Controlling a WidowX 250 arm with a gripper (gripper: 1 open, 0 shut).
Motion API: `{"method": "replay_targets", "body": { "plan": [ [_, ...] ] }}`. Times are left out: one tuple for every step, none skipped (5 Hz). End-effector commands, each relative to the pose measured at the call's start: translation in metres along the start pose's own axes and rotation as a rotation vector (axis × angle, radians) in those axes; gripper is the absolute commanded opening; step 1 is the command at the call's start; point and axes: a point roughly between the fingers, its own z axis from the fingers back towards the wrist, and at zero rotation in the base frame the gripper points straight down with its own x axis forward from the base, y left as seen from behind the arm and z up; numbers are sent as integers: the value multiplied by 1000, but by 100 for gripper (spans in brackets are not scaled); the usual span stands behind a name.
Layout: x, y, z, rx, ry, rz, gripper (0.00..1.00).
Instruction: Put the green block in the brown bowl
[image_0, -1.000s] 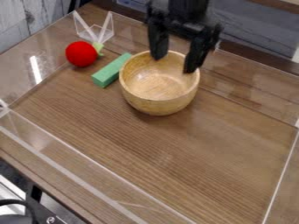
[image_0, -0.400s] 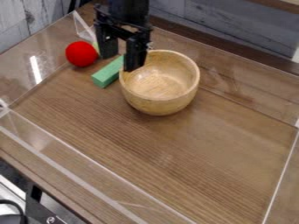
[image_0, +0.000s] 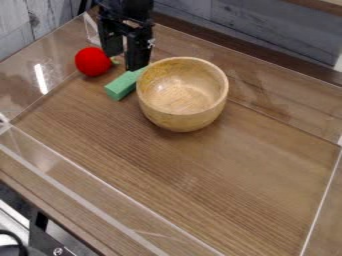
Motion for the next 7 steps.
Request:
{"method": "replay_targets", "body": {
  "plan": [
    [12,21,10,43,-42,-54,100],
    [9,37,-4,37,-39,30,100],
    [6,51,-17,27,-40,113,100],
    [10,60,-23,33,-49,95,100],
    [14,69,-28,38,-57,82,100],
    [18,72,-32,39,-70,127,100],
    [22,73,-36,37,-82,170,100]
  ]
}}
